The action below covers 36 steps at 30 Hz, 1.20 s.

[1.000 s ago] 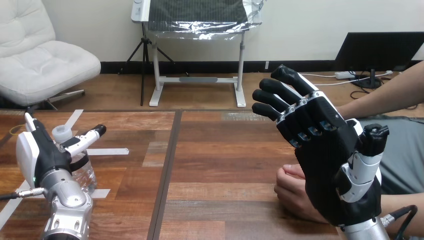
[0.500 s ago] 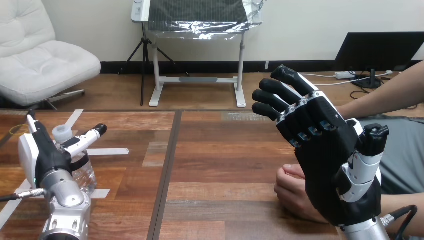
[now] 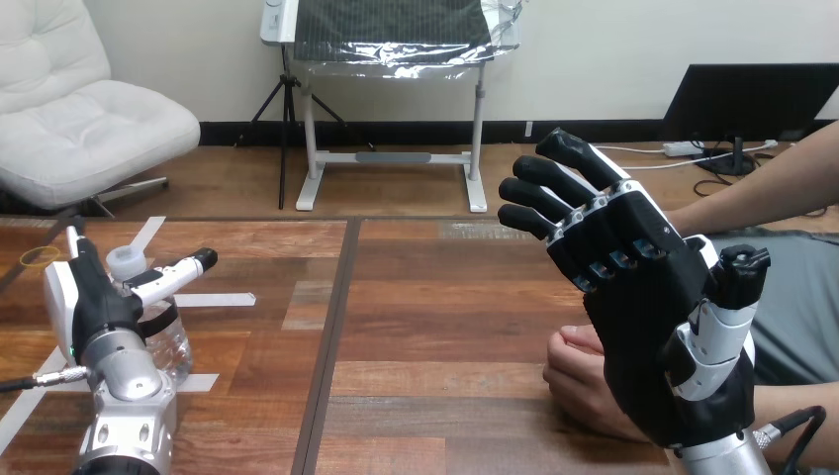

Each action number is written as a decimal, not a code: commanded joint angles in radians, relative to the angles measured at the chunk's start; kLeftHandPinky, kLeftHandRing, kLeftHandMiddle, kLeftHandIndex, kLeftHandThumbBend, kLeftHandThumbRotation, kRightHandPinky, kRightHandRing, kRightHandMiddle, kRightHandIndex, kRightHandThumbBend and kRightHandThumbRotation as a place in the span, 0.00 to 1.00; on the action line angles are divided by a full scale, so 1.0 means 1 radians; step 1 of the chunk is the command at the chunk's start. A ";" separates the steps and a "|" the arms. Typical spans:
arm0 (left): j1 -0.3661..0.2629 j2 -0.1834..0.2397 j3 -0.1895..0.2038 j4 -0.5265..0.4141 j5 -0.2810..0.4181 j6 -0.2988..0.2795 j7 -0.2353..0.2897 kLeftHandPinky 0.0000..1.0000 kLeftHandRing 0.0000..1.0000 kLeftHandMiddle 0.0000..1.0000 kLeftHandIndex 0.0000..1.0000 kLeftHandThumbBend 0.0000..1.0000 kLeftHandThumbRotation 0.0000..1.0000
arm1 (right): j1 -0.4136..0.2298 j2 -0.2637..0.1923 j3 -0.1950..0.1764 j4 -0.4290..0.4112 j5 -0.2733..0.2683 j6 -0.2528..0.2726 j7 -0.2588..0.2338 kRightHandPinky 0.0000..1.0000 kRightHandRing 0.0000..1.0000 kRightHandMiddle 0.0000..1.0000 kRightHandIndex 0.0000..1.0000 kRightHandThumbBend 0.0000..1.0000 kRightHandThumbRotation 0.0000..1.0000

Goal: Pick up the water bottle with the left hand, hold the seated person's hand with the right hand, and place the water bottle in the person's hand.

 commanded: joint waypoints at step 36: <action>0.009 0.021 -0.066 -0.310 0.087 0.361 -0.110 0.44 0.54 0.63 0.71 0.82 0.00 | -0.046 0.007 -0.007 -0.034 0.012 -0.007 -0.006 0.81 0.83 0.83 0.85 0.74 0.99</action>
